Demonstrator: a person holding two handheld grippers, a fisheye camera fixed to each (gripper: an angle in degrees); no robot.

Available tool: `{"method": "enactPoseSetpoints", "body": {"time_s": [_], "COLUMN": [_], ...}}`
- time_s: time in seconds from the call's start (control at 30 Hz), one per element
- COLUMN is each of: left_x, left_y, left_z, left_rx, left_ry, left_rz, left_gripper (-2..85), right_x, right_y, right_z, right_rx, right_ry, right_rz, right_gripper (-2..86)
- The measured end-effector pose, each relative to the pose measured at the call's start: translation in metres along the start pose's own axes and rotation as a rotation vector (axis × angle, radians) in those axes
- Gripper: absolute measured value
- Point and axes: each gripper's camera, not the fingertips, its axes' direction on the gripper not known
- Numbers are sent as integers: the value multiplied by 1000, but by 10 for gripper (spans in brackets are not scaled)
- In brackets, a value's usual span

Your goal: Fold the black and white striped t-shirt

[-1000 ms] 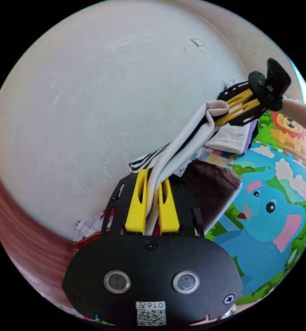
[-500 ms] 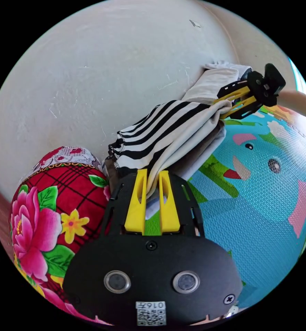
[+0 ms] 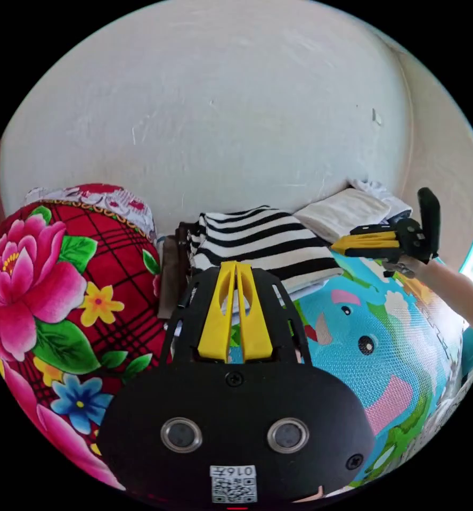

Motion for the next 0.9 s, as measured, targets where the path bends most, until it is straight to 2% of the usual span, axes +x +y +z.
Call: {"method": "enactPoseSetpoints", "body": {"time_s": [0.07, 0.13, 0.27, 0.33, 0.4, 0.5, 0.57, 0.63, 0.73, 0.83, 0.9], "left_x": [-1, -6, 2, 16, 50, 111, 154, 200, 277, 329, 362], "left_y": [15, 29, 35, 40, 50, 66, 69, 69, 65, 66, 69], "left_z": [36, 48, 23, 2, -17, -39, -48, -51, -36, 3, 30], "left_rx": [-110, -76, 55, 112, 122, 138, 180, 198, 202, 190, 272], "left_ry": [-28, 9, 47, 192, 549, 773, 828, 807, 750, 809, 861], "left_rz": [-19, -91, -165, -200, -174, -185, -173, -159, -170, -319, -343], "left_gripper": [-10, -10, -10, -10, -10, -10, -9, -9, -9, -9, -9], "right_x": [5, 7, 37, 59, 86, 137, 184, 225, 287, 341, 367], "right_y": [5, 17, 47, 68, 96, 150, 193, 223, 263, 292, 311], "right_z": [26, 36, 3, -30, -69, -127, -161, -182, -211, -223, -228], "right_rx": [-116, -158, -60, 26, 122, 206, 227, 238, 257, 164, 86], "right_ry": [-30, -4, 4, -17, -61, -84, 39, 123, 205, 279, 344], "right_rz": [-32, -58, 12, 49, 91, 185, 331, 498, 724, 796, 806], "right_gripper": [-5, -5, -5, -4, -4, 0, 7, 21, 92, 130, 134]}}
